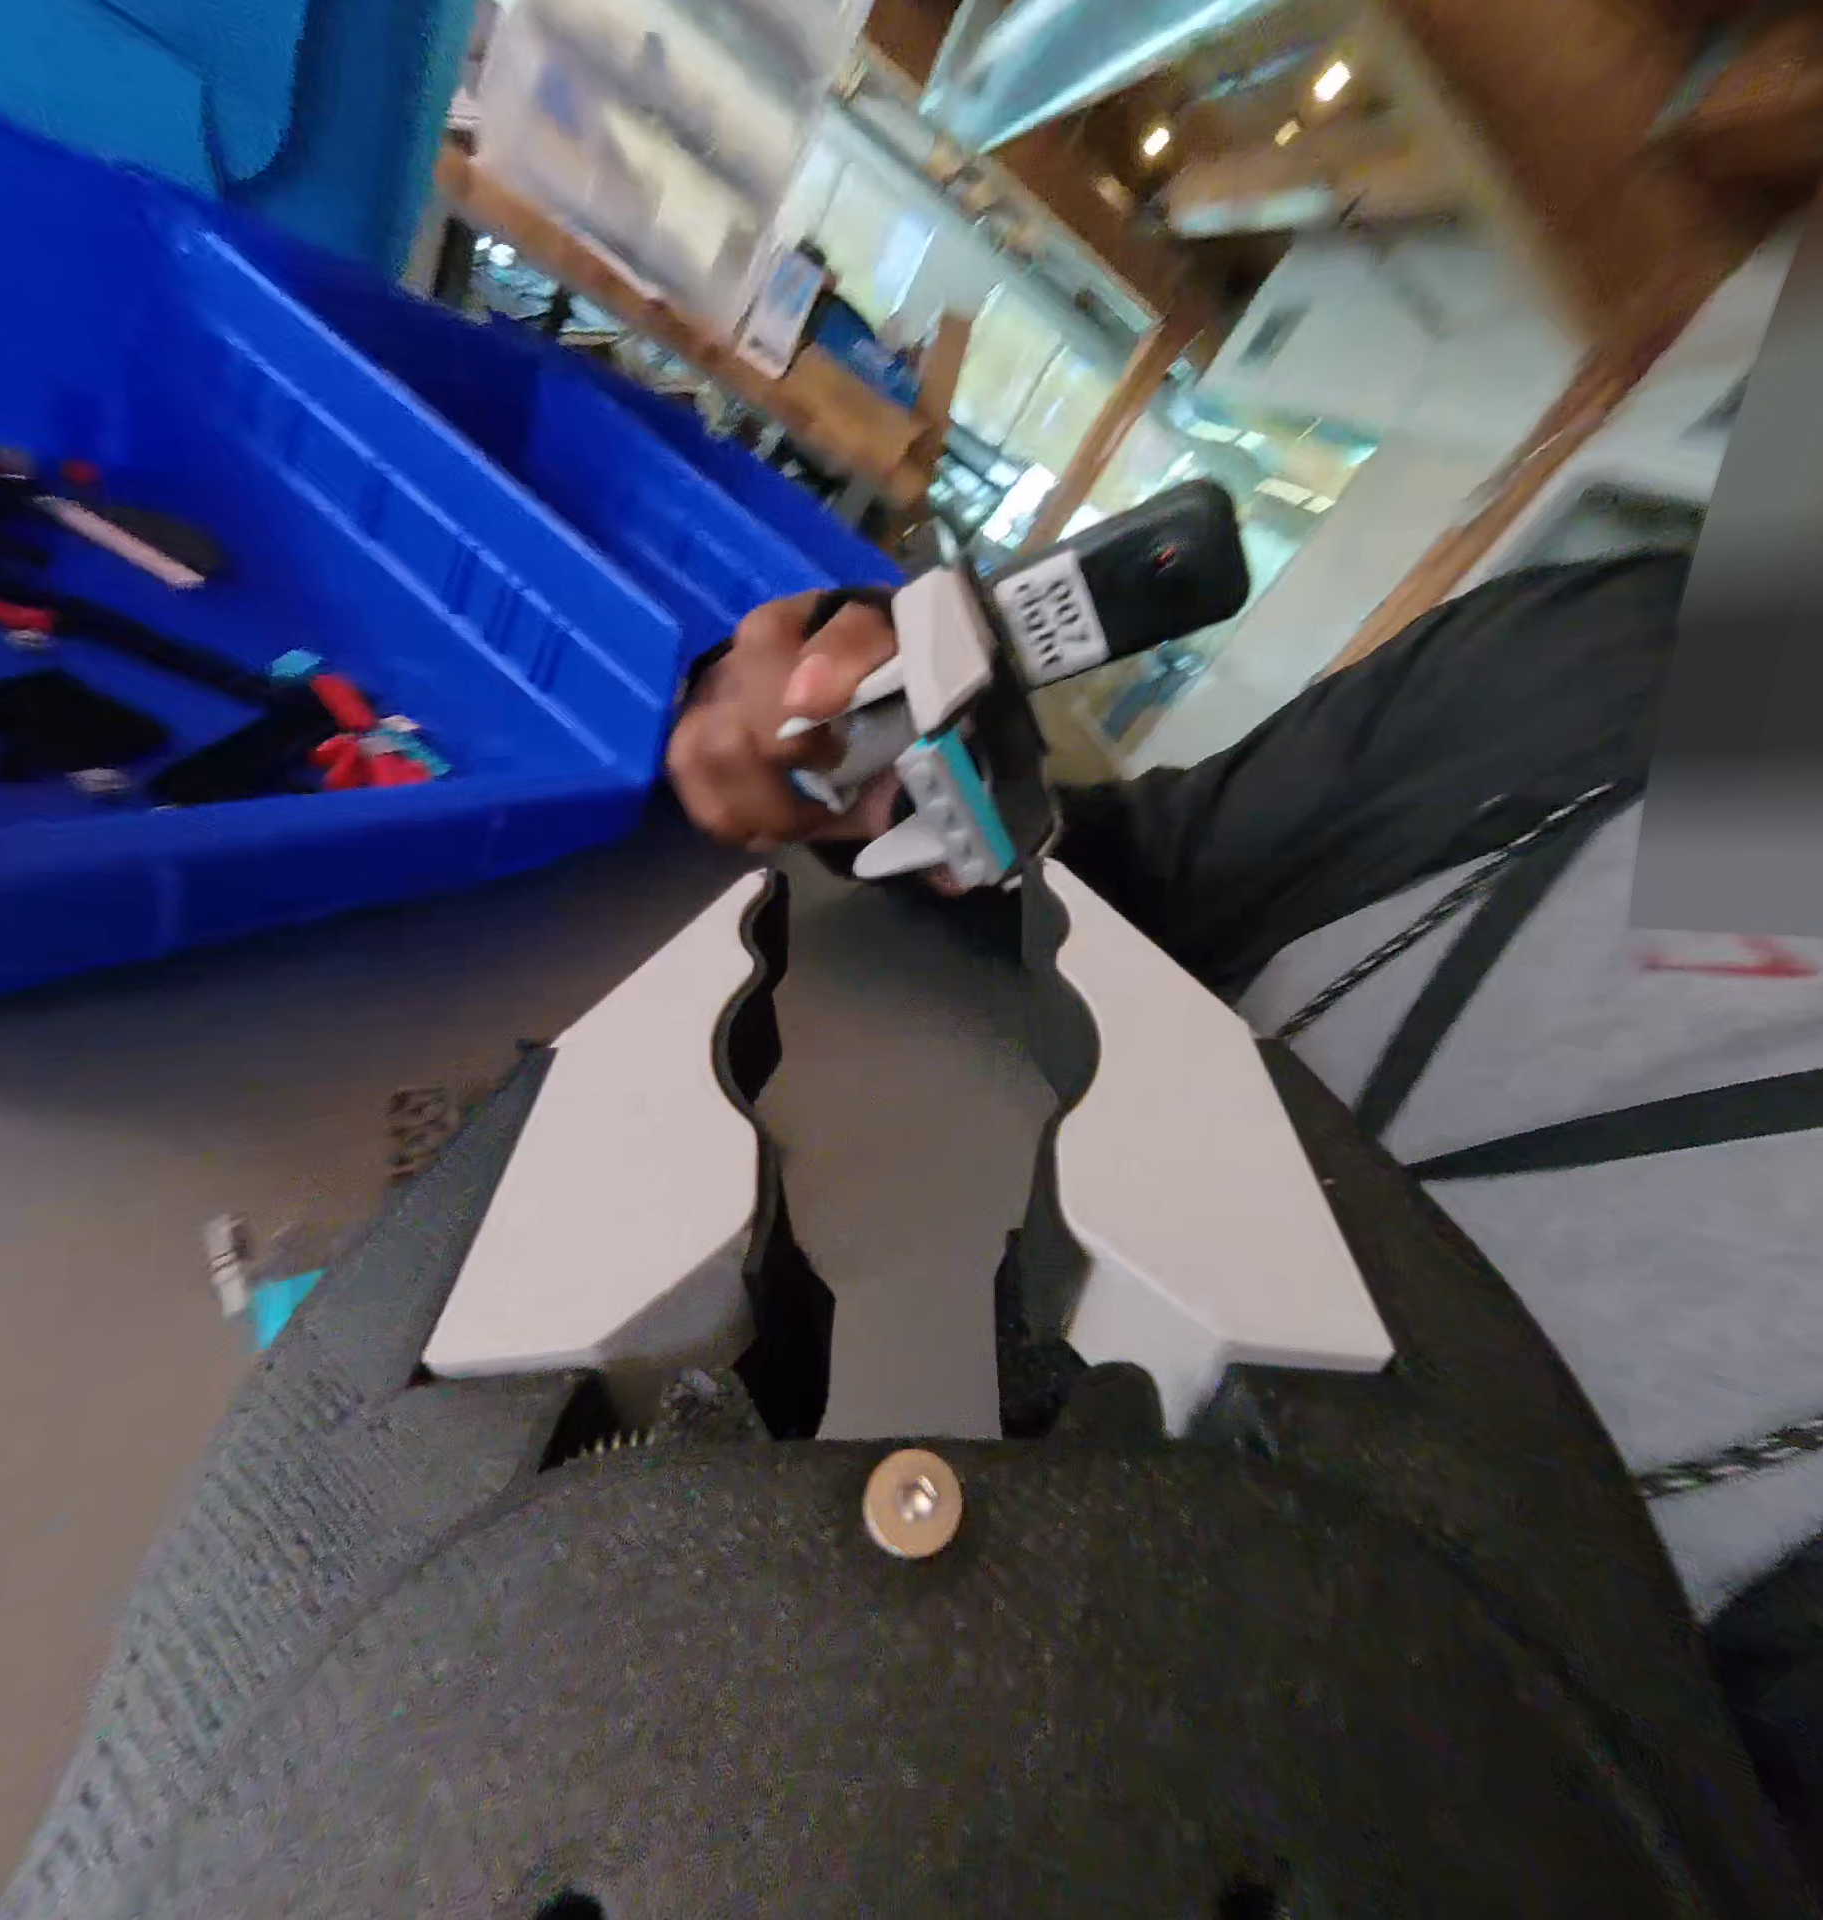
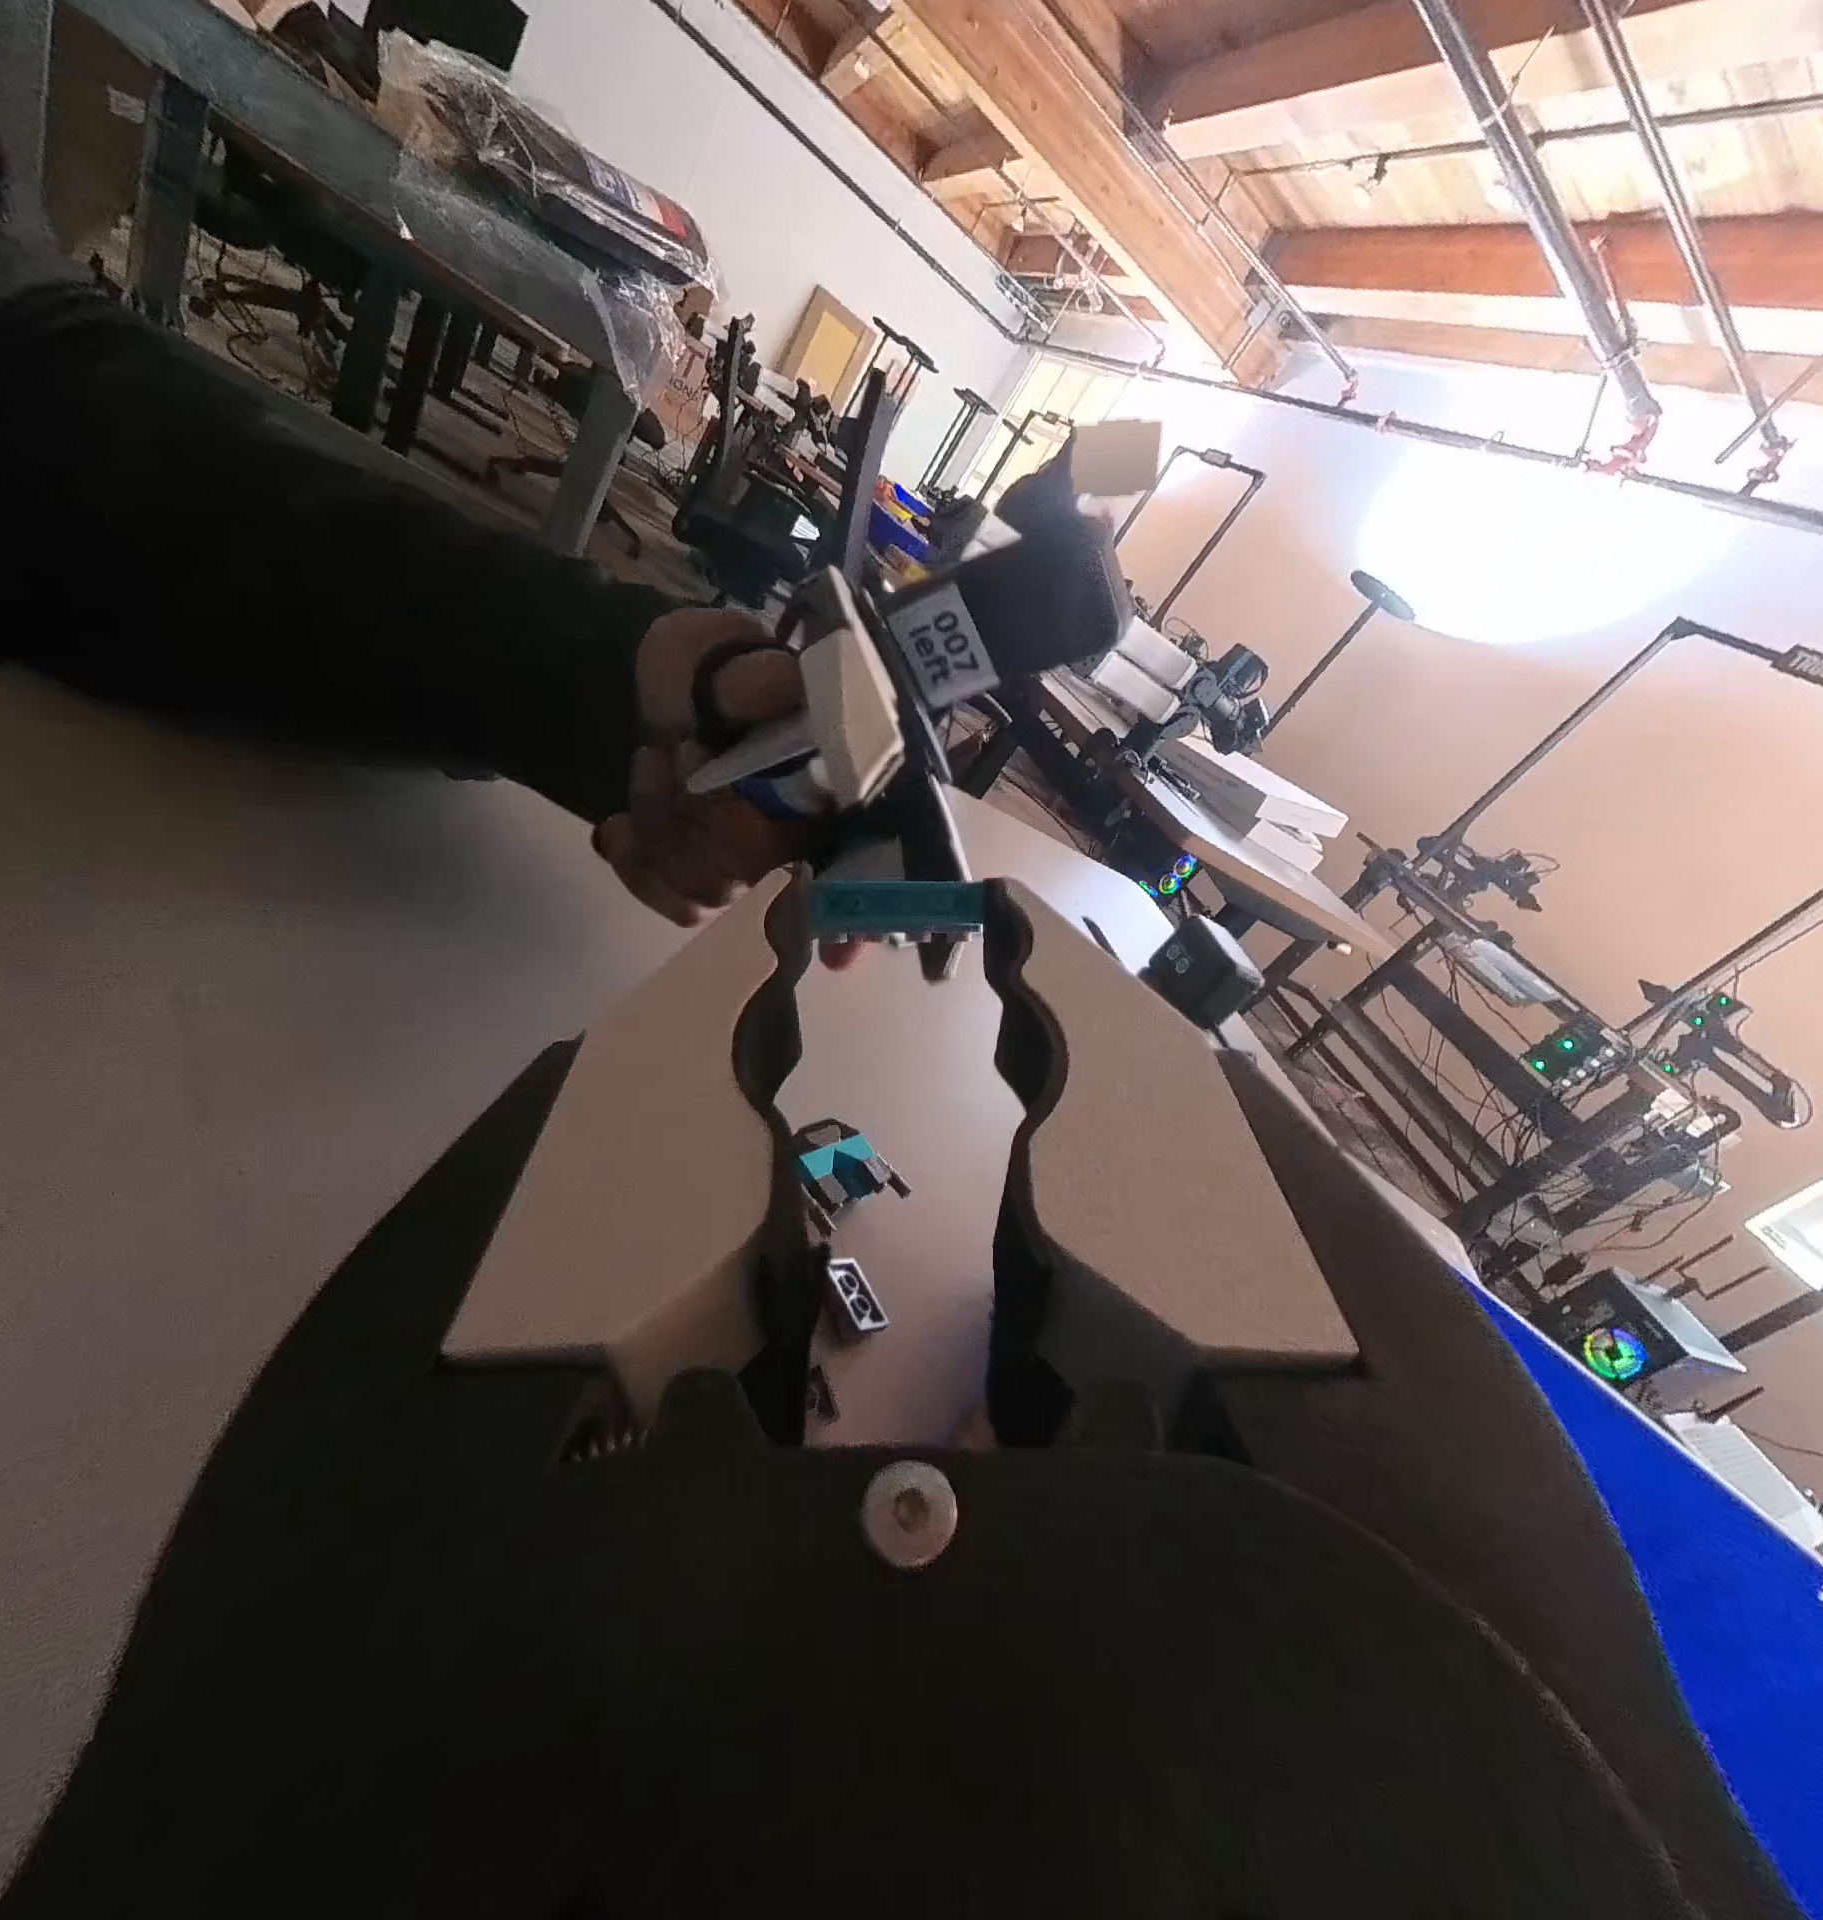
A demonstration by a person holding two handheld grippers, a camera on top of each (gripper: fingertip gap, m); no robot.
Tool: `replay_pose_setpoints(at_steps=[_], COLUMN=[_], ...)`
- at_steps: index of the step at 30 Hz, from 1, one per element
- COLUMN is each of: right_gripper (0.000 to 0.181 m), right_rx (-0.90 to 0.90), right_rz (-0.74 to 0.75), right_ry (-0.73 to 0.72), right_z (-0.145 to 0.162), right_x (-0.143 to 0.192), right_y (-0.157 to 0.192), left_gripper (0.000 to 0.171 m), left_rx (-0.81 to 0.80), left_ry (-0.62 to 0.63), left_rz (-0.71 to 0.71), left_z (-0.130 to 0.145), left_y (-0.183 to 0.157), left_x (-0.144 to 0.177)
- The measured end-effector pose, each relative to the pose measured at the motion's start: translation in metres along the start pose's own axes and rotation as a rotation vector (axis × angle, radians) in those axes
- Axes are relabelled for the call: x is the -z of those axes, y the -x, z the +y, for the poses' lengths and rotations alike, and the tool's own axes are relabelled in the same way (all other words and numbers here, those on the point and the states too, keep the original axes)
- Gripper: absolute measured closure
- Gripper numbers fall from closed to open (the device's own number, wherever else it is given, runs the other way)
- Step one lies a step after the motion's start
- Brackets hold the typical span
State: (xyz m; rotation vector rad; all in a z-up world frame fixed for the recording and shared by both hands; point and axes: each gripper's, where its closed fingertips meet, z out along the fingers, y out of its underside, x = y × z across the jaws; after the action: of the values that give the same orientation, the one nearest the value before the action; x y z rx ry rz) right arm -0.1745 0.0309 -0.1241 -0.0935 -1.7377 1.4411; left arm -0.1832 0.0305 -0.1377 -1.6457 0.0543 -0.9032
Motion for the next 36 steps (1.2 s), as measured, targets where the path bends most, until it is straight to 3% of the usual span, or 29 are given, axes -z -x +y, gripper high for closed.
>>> replay_pose_setpoints(at_steps=[7, 16, 22, 26, 30, 36], right_gripper=[0.146, 0.146, 0.146, 0.144, 0.147, 0.158], right_rx=[0.048, 0.063, 0.005, -0.201, -0.385, -0.433], right_rz=[-0.034, -0.04, -0.001, -0.007, -0.019, -0.072], right_ry=[-0.009, -0.007, 0.01, -0.011, -0.038, -0.04], right_z=[-0.003, -0.002, 0.0, -0.003, -0.008, -0.009], right_x=[-0.004, -0.005, -0.006, -0.004, -0.002, -0.002], right_y=[0.012, 0.014, 0.006, -0.005, -0.015, -0.008], left_gripper=[0.139, 0.159, 0.16, 0.16, 0.16, 0.16], left_rx=[0.18, 0.223, 0.021, -0.26, -0.515, -0.579], left_ry=[-0.084, -0.123, -0.14, -0.12, -0.141, -0.178], left_rz=[0.172, 0.234, 0.102, -0.084, -0.161, -0.153], left_z=[-0.001, -0.004, -0.012, -0.018, -0.026, -0.028], left_y=[-0.01, -0.014, -0.01, -0.005, -0.016, -0.022], left_x=[-0.015, -0.016, -0.013, -0.009, -0.007, -0.007])
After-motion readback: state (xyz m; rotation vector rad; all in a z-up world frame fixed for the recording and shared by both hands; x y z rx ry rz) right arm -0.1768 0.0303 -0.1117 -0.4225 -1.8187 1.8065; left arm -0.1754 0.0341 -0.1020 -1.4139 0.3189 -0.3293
